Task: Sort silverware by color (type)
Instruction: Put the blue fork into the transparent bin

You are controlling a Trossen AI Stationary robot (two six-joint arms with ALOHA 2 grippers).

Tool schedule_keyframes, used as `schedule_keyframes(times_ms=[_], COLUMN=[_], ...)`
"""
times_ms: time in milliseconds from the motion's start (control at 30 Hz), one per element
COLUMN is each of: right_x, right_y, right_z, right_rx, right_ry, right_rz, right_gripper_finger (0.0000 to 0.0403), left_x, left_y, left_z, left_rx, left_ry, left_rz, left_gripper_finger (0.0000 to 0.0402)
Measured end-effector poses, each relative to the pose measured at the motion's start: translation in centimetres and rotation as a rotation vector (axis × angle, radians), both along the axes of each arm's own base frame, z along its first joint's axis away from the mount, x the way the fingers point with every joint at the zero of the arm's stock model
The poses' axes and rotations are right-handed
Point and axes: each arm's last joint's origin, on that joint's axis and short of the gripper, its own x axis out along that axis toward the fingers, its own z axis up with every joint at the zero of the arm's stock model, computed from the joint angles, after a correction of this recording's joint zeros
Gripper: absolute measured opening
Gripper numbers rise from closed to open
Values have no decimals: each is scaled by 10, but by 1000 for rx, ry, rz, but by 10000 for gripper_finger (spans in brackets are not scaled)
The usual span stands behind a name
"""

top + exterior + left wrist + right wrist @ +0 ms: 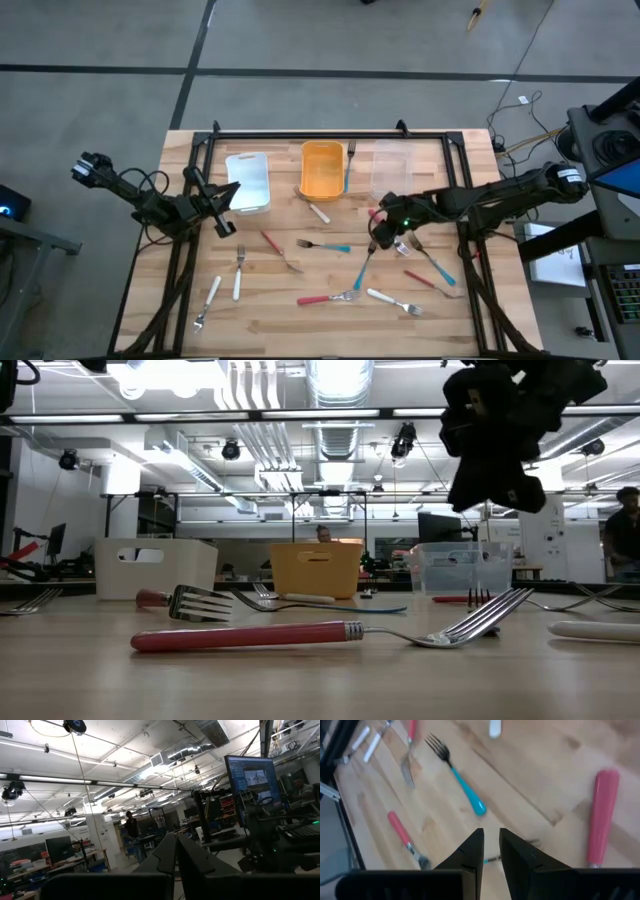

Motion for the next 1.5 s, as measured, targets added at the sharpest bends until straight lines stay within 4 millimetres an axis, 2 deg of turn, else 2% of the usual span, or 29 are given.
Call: schedule_keyframes(times_ms=[200, 433, 600, 900, 1133, 1500], right_x=[10, 33, 46, 58, 40, -24], right_y=[-2, 0, 0, 6, 18, 40], right_z=[15, 18, 17, 12, 6, -14], right_rx=[-70, -113, -144, -159, -123, -28], right_ry=[-50, 7, 190, 532, 715, 820], right_rz=[13, 61, 103, 150, 171, 98], right_gripper_finger=[52, 52, 52, 52, 52, 52], left_x=[0, 0, 2, 4, 4, 4], left_y=[0, 0, -1, -2, -2, -2], left_z=[0, 0, -1, -3, -3, -3], left_rx=[-3, -19, -35, -37, -37, -39], left_ry=[-1, -6, -8, 3, 3, 4], left_rz=[-1, -9, -18, -23, -23, -23], left_gripper_finger=[0, 0, 0, 0, 0, 0])
